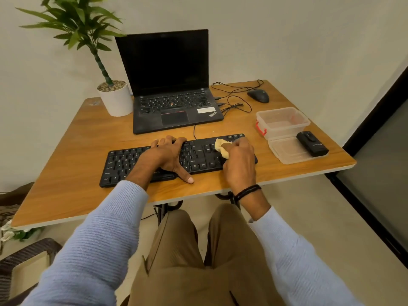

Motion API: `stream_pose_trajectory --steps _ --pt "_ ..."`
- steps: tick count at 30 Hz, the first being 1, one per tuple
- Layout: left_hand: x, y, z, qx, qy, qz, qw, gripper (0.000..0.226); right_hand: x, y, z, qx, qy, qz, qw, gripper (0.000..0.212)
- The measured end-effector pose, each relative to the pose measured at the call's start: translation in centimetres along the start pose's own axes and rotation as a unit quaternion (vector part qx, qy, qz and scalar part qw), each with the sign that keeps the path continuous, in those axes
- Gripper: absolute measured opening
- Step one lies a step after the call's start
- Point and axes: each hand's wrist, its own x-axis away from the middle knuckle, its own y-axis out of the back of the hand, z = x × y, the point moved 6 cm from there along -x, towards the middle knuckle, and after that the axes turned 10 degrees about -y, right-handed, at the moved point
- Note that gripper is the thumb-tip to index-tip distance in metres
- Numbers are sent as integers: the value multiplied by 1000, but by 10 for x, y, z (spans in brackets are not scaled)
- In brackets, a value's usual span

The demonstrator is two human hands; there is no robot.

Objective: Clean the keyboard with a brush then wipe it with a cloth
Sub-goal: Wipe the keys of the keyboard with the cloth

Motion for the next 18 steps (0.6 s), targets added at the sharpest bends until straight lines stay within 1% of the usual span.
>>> stream_pose_trajectory --steps 1,4,5,6,7,8,9,10,11,13,14,15,16,18 --pt "0 0 -1 -4 -2 -2 1000 142 5 -4 6 23 22 -4 999 47" --pt "-1 0 -3 -8 0 -2 1000 142 51 -37 21 146 123 51 980 65" --pt "-1 0 -4 -9 2 -3 1000 142 59 -41 19 150 141 65 976 66" --pt "-1 0 -3 -9 4 -7 1000 142 57 -37 17 120 132 70 982 62" --pt "0 1 -3 -10 3 -9 1000 142 48 -31 15 76 104 69 989 58" --pt "0 0 -3 -11 1 -8 1000 142 37 -27 10 38 69 56 995 55" --pt "0 0 -4 -13 -2 -8 1000 141 32 -23 11 31 49 35 998 54" --pt "0 0 -5 -13 -3 -9 1000 140 31 -26 14 40 52 22 998 52" --pt "1 0 -5 -12 -2 -8 1000 139 36 -30 19 43 67 28 996 51" --pt "0 0 -5 -13 2 -6 1000 140 51 -40 25 59 107 63 991 51" --pt "0 0 -4 -14 4 -8 1000 140 55 -39 24 56 111 83 989 48" --pt "0 0 -4 -13 4 -9 1000 140 53 -34 20 43 98 94 990 44" --pt "0 0 -4 -11 3 -9 1000 140 46 -30 17 30 79 86 993 43" --pt "0 0 -5 -8 -2 -9 1000 140 34 -24 13 16 52 38 998 46"
